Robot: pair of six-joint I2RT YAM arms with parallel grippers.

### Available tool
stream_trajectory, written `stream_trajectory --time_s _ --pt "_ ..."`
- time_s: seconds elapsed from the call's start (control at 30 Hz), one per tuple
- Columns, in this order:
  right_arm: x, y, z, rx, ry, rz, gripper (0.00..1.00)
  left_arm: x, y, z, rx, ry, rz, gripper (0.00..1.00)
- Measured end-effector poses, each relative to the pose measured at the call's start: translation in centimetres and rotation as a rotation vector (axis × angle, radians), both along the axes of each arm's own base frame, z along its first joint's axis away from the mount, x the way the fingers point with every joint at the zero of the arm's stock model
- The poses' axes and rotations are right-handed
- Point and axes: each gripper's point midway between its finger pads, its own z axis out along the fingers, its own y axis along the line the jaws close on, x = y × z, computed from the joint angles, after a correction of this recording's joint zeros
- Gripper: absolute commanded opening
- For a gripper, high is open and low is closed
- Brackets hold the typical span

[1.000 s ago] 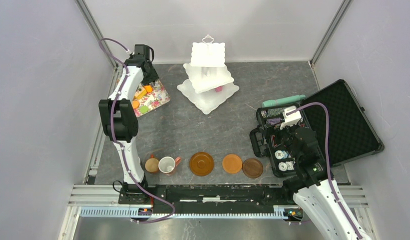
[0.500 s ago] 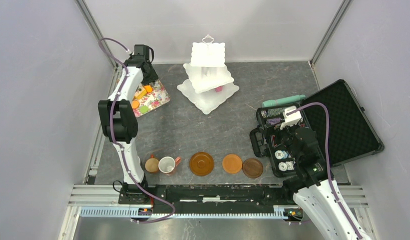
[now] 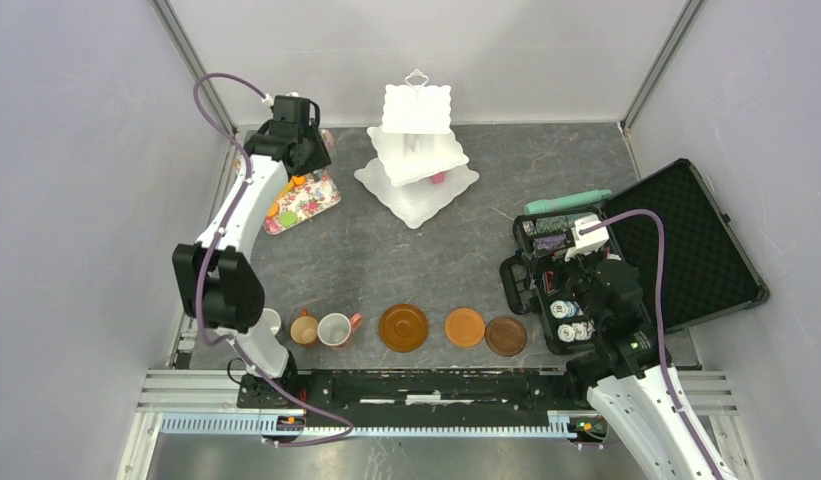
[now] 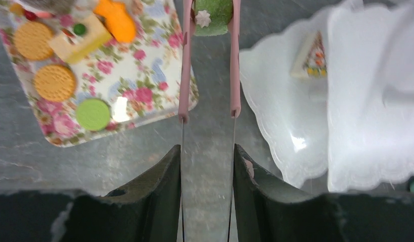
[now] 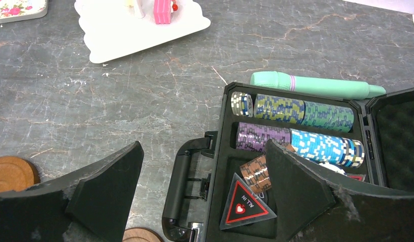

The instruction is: Serve the afternoon tea

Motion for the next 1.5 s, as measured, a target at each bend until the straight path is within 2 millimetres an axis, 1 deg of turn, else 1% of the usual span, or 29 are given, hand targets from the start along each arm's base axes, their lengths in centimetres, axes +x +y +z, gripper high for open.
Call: stream_trajectory --time_s 0.1,0.2,0.3,0.4,0.47,0.57,0.77,0.9,1.1,1.17,1.43,1.5 --pt "0.0 0.0 0.1 0.001 -0.003 0.0 0.98 -2.5 -1.9 -0.4 -0.05 -0.006 -0.067 0.28" --pt "0.0 0.0 0.0 0.002 -0.004 0.0 0.98 -4.3 -2.8 -1.6 -0.107 0.002 -0.099 0.28" --pt "0.0 0.0 0.0 0.002 -0.004 0.0 0.98 -5.1 -3.9 -3.4 -0.165 0.011 -0.139 0.28" --pt "0.0 0.0 0.0 0.002 -0.004 0.0 0.98 -5.5 -5.2 -4.9 -0.214 0.022 -0.164 0.28" --pt "0.0 0.0 0.0 0.002 -0.003 0.0 0.98 -5.8 -6.1 -5.6 -0.245 0.023 -0.181 0.28" --pt "0.0 0.0 -0.1 0.001 -0.002 0.0 0.98 -5.9 -7.4 -6.0 -0.281 0.017 -0.201 0.28" --pt "0.0 0.0 -0.1 0.001 -0.002 0.0 0.98 -5.3 -8.9 -5.2 -0.303 -0.029 -0.232 0.29" --pt "0.0 0.0 -0.1 0.001 -0.002 0.001 0.98 -4.9 -9.6 -5.9 -0.306 -0.012 -0.24 0.32" --pt "0.0 0.0 -0.1 0.001 -0.001 0.0 0.98 -4.2 -10.3 -7.2 -0.308 0.019 -0.25 0.36" --pt "0.0 0.0 -0.2 0.001 0.0 0.0 0.98 -4.0 -10.5 -7.3 -0.309 0.02 -0.253 0.39" --pt "0.0 0.0 -0.3 -0.001 0.003 0.0 0.98 -2.9 -10.9 -7.3 -0.307 0.017 -0.257 0.43" --pt "0.0 0.0 -0.3 -0.001 0.003 0.0 0.98 -2.6 -11.0 -7.3 -0.305 0.016 -0.255 0.45"
